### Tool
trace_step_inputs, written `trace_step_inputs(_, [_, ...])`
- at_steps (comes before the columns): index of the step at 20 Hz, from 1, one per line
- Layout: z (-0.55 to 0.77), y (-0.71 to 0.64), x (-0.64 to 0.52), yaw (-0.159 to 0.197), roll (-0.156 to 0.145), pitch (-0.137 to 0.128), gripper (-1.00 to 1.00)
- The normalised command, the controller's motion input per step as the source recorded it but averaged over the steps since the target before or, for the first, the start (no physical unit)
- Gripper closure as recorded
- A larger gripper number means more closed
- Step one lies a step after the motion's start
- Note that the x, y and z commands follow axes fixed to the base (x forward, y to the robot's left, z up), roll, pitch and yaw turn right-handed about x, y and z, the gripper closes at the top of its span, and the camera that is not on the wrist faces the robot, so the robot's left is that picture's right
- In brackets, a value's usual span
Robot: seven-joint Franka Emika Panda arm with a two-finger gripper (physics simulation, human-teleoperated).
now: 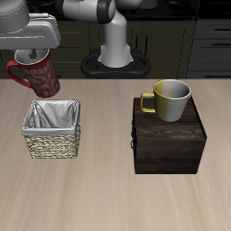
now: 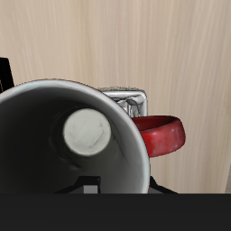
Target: Place the red mug in the basket
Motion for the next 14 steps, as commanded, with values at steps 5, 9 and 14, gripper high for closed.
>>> trace_step_inputs(5, [-0.13, -0.14, -0.05, -0.016, -0.017, 0.003, 1.00])
trace_step_inputs(9, [-0.19, -0.07, 0.01, -0.011, -0.013, 0.015, 1.00])
trace_step_inputs(14, [-0.17, -0.04, -0.01, 0.000, -0.016, 0.005, 1.00])
